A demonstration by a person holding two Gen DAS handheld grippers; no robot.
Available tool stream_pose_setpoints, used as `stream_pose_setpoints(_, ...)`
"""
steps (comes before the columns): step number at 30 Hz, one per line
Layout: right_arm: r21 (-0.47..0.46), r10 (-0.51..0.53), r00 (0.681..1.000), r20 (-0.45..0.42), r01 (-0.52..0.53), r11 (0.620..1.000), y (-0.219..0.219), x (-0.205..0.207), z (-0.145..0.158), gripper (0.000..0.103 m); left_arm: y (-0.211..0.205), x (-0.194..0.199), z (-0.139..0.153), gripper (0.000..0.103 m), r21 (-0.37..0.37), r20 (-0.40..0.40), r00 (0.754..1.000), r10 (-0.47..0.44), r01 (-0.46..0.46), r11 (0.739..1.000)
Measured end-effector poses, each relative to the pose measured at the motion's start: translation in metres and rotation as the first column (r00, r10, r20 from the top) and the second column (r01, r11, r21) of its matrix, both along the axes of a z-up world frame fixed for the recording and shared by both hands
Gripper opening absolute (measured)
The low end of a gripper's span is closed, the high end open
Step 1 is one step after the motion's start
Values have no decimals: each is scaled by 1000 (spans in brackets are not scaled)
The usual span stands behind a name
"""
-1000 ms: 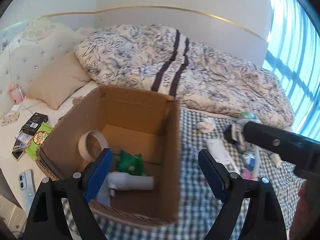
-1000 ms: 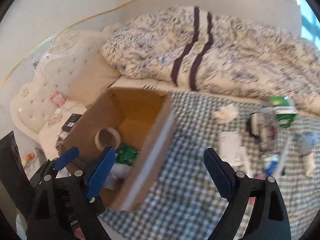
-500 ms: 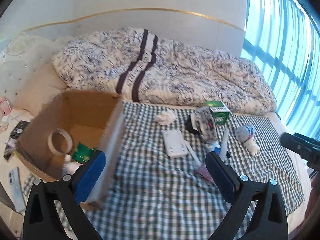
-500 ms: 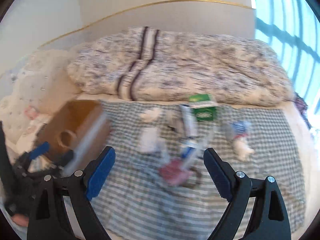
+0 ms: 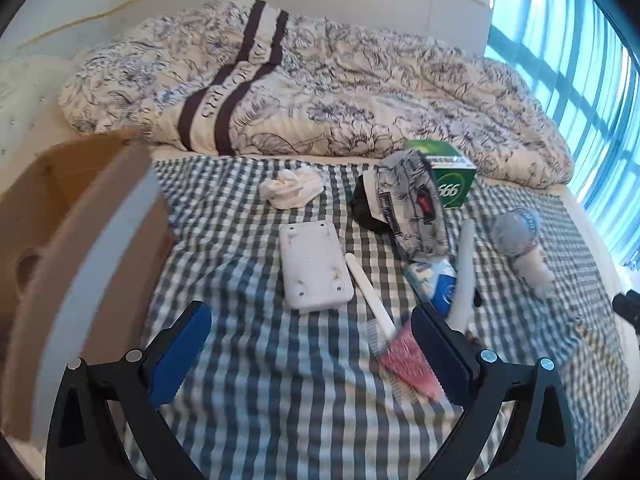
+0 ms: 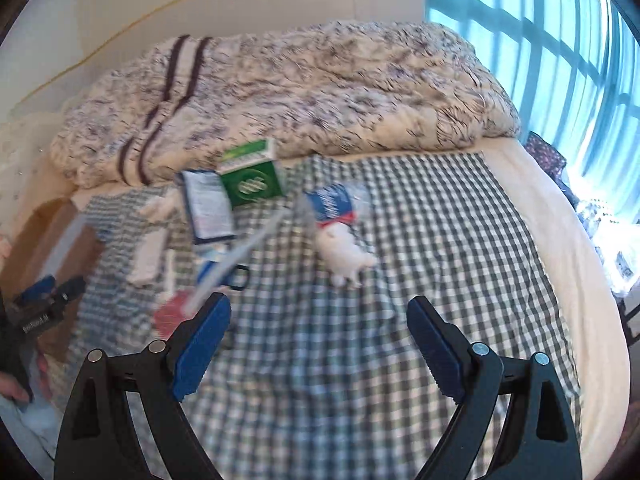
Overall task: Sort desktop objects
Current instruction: 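Grasp the white plastic plate with the left tool while the right tool grasps the white plush toy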
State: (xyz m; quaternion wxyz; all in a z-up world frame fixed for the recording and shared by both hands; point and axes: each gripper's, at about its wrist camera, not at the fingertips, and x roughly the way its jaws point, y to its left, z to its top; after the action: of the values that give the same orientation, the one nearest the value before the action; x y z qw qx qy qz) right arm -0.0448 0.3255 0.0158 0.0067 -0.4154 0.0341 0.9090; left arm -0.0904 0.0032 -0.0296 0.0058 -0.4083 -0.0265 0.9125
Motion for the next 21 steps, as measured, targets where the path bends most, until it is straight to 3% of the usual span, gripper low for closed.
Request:
stream_pose_setpoints(8, 124, 19, 996, 84, -30, 992, 1, -49, -52, 90, 0, -54, -49, 103, 30, 111, 994, 21, -24, 999)
stream_pose_setpoints(14, 166, 13, 995, 100, -30, 986, -8, -89, -75, 90, -1, -76, -70, 103, 50, 131, 991, 29, -36, 998)
stream_pose_setpoints(17, 265, -6, 995, 100, -20, 964, -18, -111, -91, 90, 3, -90, -83, 103, 37, 151, 987, 49, -55, 998)
stream_pose_setpoints(19, 319, -32, 992, 124, -9, 948, -22, -126, -106, 86, 7, -98, -93, 103, 27, 179, 983, 49, -54, 998)
stream_pose_setpoints(21, 319, -46, 986, 162, -8, 948, -23, -135, -118, 68, 10, -102, -96, 103, 19, 174, 984, 42, -46, 999)
